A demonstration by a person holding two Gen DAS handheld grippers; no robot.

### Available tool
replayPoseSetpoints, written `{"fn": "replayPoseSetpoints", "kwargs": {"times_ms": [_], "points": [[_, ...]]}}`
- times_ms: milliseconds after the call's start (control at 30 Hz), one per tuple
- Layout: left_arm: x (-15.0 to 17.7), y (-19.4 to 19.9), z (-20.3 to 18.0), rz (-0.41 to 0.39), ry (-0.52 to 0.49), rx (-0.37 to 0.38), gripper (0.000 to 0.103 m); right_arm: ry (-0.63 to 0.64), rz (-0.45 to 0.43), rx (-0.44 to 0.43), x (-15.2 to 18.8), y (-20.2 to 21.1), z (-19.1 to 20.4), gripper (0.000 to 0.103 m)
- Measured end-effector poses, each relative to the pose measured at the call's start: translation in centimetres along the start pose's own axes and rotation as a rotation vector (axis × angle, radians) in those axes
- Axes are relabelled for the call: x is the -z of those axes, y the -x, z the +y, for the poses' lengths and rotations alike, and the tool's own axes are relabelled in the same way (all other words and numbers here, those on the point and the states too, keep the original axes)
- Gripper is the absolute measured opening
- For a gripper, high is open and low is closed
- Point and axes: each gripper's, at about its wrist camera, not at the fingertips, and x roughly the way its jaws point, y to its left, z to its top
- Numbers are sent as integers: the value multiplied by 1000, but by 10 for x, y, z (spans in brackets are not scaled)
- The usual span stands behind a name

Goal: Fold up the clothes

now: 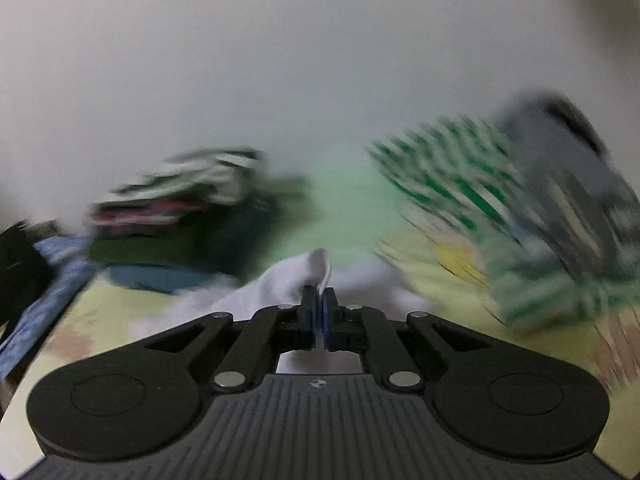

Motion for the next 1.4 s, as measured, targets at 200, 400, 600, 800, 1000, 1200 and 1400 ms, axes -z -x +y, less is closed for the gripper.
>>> {"fn": "replayPoseSetpoints", "kwargs": {"times_ms": [200,400,600,800,1000,1200,1400], "points": [[-2,-1,0,12,-24,13,53,132,33,96,14,1,-7,19],[-5,7,7,-28,29,20,57,71,64,-23,21,28,-6,53],[-17,4,3,-27,-13,16,57,48,64,-45,36,12,-4,56],[-78,0,6,-150,-183,-21,54,25,35,-41,26,-10,-8,56],[-155,-50,23,-212,-235,-80,52,32,26,-41,14,-26,-13,5],[-215,-105,35,-204,-219,-69,52,35,-60,-31,3,-1,-26,5],[-257,-144,49,-172,-114,21,51,44,5,87,6,-27,-33,4]]}}
